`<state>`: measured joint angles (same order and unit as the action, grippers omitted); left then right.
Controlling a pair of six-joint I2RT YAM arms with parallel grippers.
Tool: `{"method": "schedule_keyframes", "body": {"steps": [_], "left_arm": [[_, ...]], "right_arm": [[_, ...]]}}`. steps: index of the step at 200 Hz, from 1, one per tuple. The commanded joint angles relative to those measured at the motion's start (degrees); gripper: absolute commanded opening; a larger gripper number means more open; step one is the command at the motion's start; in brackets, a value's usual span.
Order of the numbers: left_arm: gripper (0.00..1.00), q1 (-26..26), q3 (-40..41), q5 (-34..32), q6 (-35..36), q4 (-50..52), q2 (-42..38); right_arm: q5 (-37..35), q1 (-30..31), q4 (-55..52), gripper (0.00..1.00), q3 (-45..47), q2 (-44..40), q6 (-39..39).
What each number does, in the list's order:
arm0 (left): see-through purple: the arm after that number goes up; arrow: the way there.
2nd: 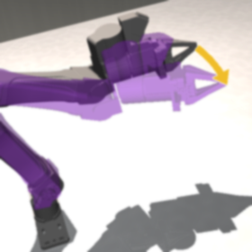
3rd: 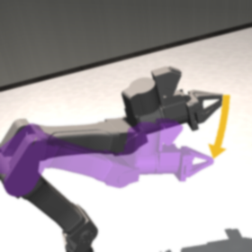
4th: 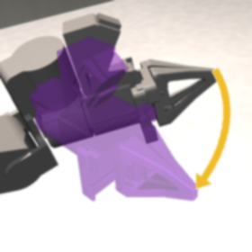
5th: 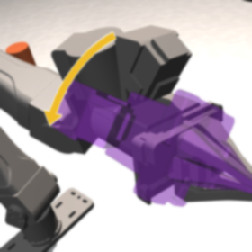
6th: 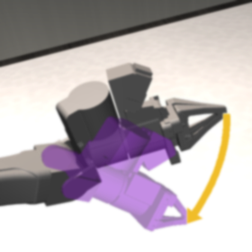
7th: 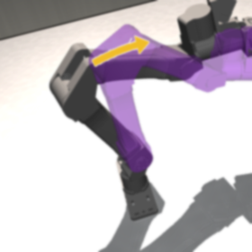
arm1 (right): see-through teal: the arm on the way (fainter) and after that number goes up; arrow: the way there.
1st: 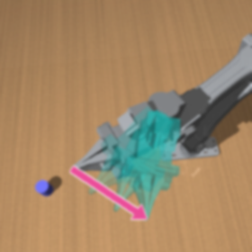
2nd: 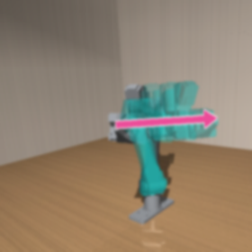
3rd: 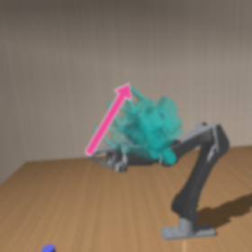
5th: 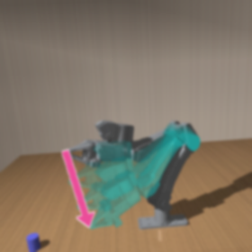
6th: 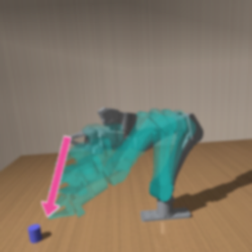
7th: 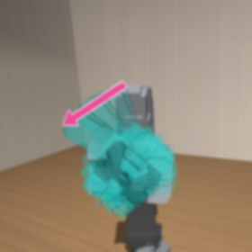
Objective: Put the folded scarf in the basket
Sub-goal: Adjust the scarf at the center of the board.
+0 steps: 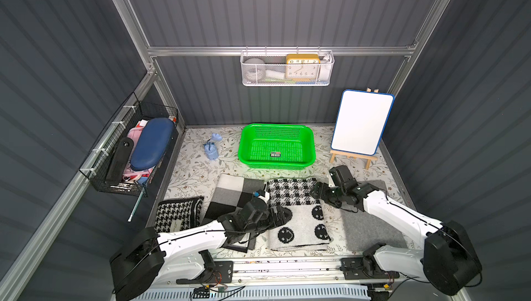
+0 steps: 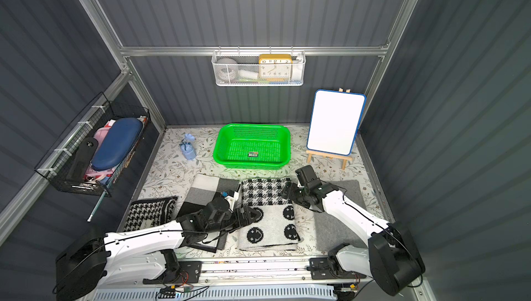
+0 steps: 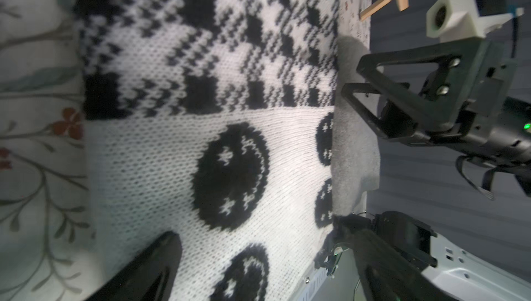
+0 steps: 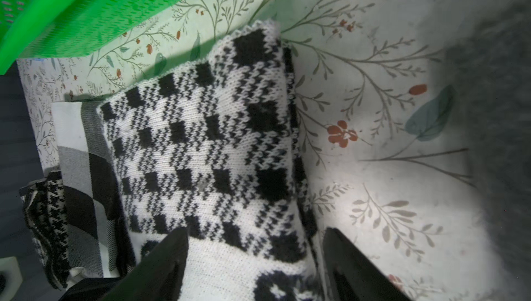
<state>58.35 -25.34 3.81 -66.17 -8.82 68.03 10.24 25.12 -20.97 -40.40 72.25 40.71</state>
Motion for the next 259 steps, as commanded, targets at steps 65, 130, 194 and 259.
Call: {"method": "schedule_keyframes", "body": {"steps": [65, 130, 194, 259], "left_arm": [[0.98, 2.28, -0.16, -4.89, -6.86, 11.96, -1.34], [0.96, 2.30, 2.59, -2.35, -7.16, 13.41, -3.26], [0.71, 2.30, 5.92, 1.00, -6.46, 6.18, -3.40], [0.17, 2.29, 1.32, -4.38, -3.02, 6.72, 4.18]], "right_arm": [[0.48, 0.51, 6.70, 0.77, 0.15, 6.43, 1.57], [2.06, 1.35, 8.92, 0.74, 0.07, 9.26, 1.96], [2.24, 2.01, 9.97, 0.53, 1.03, 10.44, 2.25], [0.11, 2.21, 7.14, 0.00, 6.69, 1.90, 4.31]]}}
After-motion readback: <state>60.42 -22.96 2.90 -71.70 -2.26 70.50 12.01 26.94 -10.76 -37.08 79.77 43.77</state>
